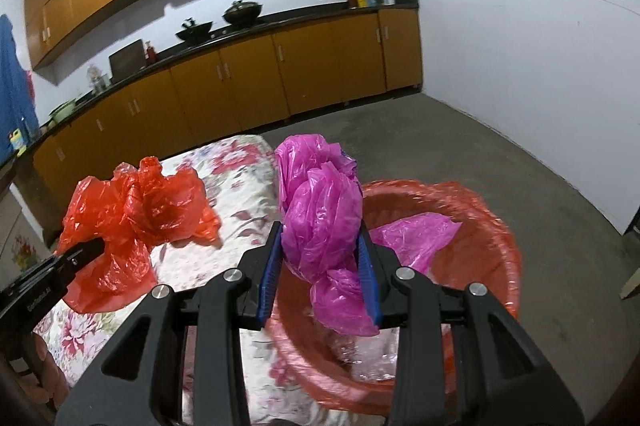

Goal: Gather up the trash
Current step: 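Carry the red and pink bags over the basket and open both tools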

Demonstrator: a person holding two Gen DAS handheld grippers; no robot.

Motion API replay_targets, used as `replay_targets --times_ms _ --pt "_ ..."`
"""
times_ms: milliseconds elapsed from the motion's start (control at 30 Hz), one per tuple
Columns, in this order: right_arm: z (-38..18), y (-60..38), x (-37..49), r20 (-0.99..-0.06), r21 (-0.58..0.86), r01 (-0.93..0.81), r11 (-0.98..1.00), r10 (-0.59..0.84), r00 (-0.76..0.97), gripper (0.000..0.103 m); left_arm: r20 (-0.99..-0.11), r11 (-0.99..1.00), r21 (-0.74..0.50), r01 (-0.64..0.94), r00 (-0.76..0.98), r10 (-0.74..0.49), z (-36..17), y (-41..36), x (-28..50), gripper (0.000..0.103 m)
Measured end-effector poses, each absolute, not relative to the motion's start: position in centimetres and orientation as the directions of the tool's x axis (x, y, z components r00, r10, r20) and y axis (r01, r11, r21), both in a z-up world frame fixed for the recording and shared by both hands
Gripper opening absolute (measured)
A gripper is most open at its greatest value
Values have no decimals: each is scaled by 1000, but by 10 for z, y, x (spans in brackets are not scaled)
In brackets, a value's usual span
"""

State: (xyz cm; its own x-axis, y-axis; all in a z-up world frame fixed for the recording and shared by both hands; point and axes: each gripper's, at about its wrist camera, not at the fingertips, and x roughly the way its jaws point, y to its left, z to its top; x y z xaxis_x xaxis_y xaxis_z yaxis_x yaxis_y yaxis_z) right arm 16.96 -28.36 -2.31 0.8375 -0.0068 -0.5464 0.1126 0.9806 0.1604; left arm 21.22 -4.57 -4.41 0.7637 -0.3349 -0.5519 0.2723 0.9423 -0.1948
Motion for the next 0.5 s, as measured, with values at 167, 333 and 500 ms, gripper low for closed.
replay_targets --times_ms 167,333,500 --pt "-18 -303 165 -535 182 143 973 -24 845 36 -547 927 -198 320 748 -375 -42 -73 213 9" --pt "-14 -319 161 -515 195 166 967 -43 856 36 -546 913 -201 355 734 -405 -40 -97 215 9" --pt "-12 -328 161 -502 208 181 961 -54 863 36 -553 899 -211 384 712 -434 -42 -119 219 9"
